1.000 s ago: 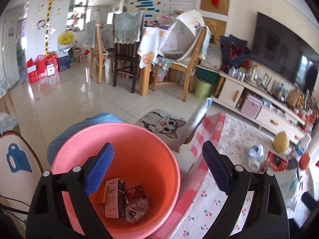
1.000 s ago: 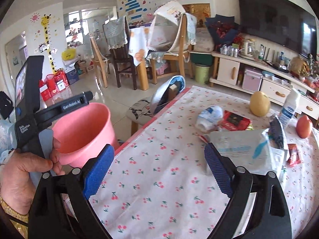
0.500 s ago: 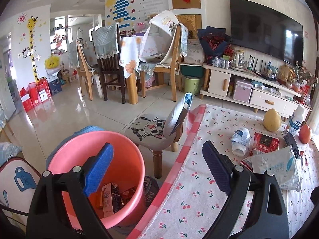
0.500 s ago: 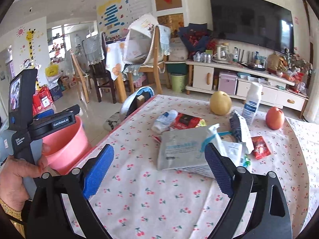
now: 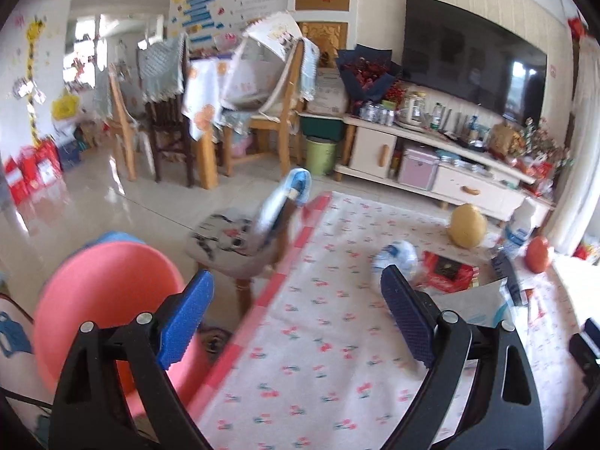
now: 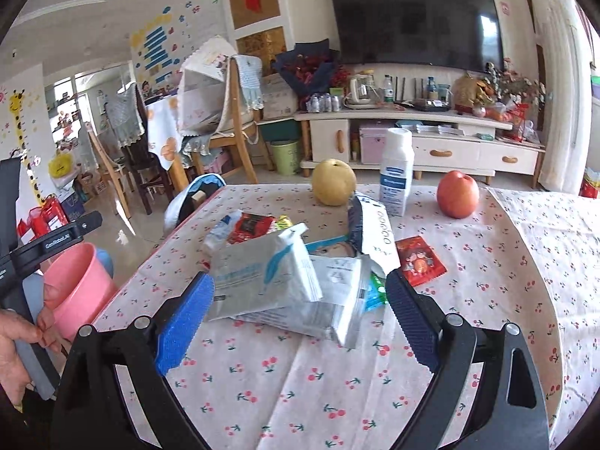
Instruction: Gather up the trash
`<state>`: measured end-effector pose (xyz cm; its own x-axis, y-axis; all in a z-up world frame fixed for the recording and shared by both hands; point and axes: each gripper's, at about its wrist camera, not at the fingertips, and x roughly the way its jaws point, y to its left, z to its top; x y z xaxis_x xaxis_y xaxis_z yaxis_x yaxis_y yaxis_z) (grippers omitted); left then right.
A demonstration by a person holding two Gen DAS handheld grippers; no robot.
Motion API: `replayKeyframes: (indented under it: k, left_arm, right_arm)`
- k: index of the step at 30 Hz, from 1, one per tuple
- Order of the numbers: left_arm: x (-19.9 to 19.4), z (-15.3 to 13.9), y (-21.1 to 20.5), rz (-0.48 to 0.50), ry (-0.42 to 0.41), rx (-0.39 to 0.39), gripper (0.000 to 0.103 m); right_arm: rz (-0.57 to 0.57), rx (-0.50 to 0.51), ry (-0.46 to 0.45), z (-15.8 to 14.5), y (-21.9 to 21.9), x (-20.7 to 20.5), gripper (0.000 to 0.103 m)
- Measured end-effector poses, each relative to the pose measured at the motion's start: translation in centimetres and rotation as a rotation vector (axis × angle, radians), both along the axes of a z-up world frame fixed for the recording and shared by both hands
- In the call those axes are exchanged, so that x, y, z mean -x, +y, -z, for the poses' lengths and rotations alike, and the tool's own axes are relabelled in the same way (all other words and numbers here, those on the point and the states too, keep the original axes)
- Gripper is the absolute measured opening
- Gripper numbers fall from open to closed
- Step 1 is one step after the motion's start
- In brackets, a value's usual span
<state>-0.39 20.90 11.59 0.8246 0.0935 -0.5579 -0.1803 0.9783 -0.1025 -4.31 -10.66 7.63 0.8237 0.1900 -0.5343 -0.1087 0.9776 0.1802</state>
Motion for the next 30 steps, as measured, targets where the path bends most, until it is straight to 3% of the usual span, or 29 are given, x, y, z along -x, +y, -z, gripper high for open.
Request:
replayKeyframes:
  k: [4,10,14,22,30]
  left_arm:
    - [-3.2,1.5,-1.5,0.094,0.06,0.133,0.091]
    - [-8.8,4.0,-3.8,0.167,0.145,0.19,0.091]
    - [-11.8,5.6,-4.3,0.188,0.179,0.254,0.091]
    - [-16.2,7.6,-5.9,0.228,0.222,0.234,0.089]
    - [-18.5,10.0,-7.1,0.241,0.298,0.16,0.089]
  right_arm:
    - [0.084,-0.041,0.042,0.9,-3.2,-2.5,0.092]
    - [0.13,-0.115,0.126,3.3,-6.6,-6.8,0.092]
    - [0.105,-0.092,0.143,4.0,-7.0,-9.6,0.092]
    - [0.037,-0.053,0.145,4.9,-6.4,-13.8,0.092]
    - [-0.048,0.036,0.191,7.0,-4.4,-17.2,0.092]
